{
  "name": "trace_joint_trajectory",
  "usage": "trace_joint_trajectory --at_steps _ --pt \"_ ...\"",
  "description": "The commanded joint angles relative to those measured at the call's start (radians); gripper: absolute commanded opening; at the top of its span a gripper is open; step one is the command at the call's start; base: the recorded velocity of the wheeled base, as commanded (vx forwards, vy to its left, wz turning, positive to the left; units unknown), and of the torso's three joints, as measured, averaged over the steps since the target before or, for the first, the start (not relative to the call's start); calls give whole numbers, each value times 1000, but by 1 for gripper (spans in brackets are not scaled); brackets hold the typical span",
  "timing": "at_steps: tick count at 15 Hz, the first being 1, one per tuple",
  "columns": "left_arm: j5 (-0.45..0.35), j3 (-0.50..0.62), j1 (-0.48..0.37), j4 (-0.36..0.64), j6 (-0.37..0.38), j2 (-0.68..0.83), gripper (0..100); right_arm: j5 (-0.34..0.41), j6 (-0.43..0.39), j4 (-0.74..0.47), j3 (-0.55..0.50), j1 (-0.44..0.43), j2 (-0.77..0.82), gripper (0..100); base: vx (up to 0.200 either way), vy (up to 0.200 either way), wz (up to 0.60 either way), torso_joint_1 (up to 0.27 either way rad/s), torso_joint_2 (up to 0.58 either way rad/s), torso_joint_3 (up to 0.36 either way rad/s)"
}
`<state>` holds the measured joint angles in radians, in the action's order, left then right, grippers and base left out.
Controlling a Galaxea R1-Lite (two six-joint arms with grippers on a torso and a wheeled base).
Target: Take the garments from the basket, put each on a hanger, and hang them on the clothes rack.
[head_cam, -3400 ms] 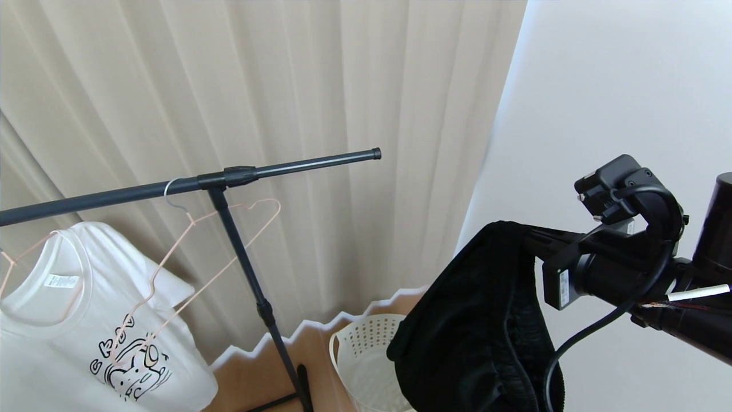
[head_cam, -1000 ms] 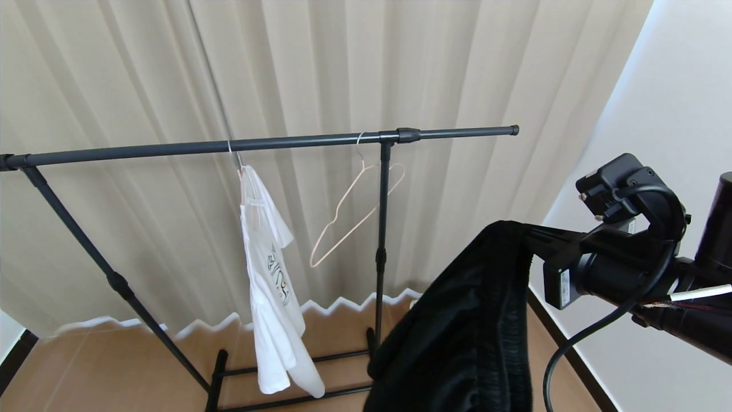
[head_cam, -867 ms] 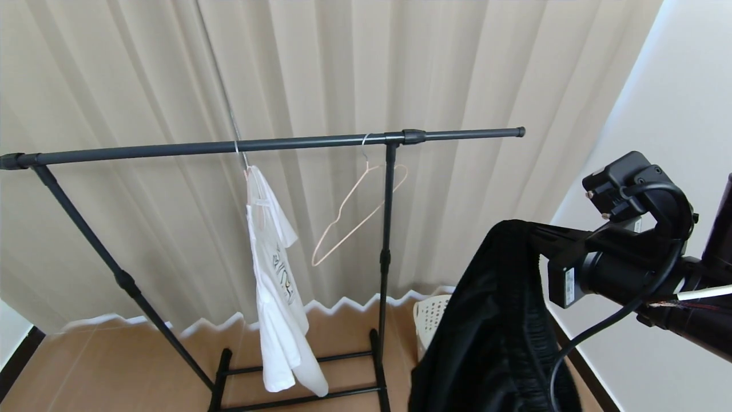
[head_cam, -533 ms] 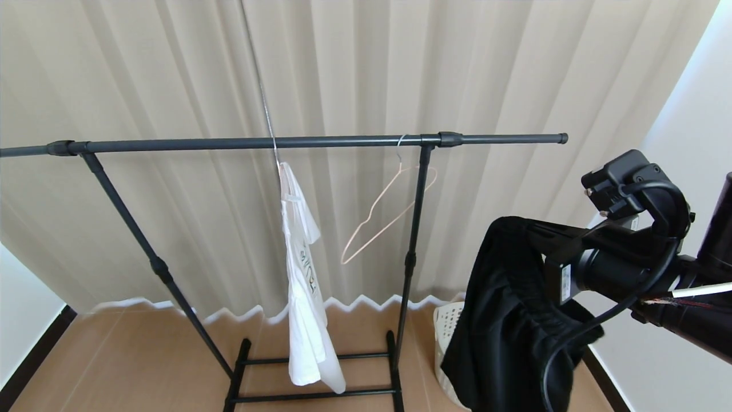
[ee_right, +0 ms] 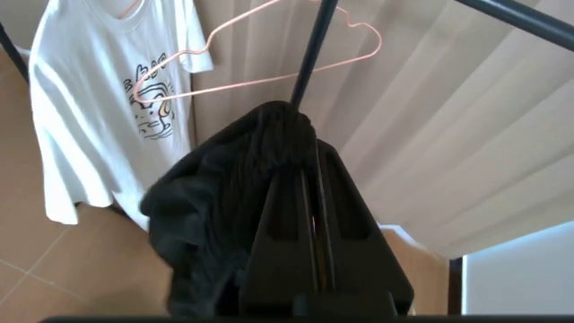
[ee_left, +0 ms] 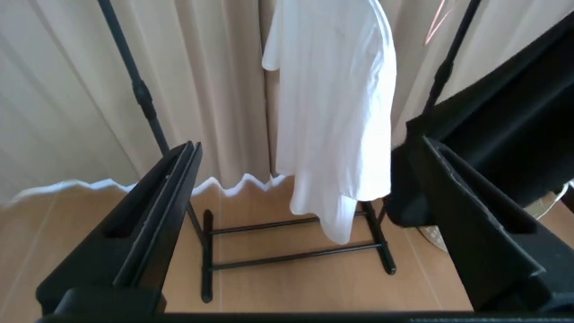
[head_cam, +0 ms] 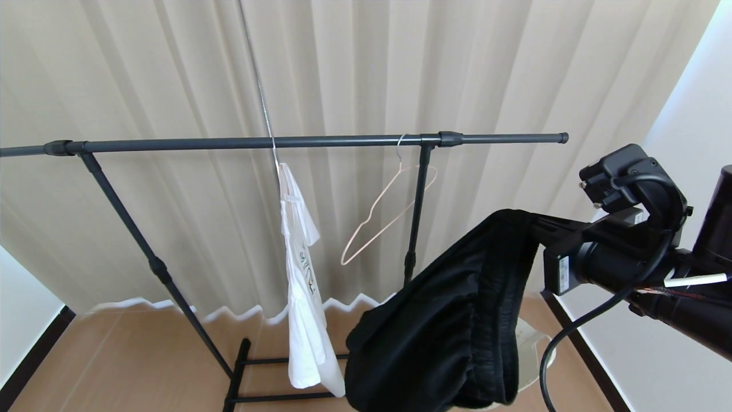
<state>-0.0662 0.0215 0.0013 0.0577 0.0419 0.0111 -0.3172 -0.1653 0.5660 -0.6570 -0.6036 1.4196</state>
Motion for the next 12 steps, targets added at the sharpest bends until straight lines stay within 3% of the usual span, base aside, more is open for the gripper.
trace_joint_trajectory --at_steps 1,4,7,10,12 --pt "6 29 19 22 -7 73 100 -56 12 -1 -41 -1 75 0 0 0 0 0 0 0" --pt "0 167 28 83 -13 268 100 -140 150 -118 -154 2 190 0 0 0 0 0 0 0" --pt "-1 313 20 87 -91 560 100 -157 351 -399 -337 2 206 0 0 0 0 0 0 0" --pt "0 368 -24 87 -100 710 100 -157 474 -544 -451 2 213 0 0 0 0 0 0 0" --pt "3 370 -46 88 -99 764 100 -157 507 -554 -472 2 223 0 0 0 0 0 0 0"
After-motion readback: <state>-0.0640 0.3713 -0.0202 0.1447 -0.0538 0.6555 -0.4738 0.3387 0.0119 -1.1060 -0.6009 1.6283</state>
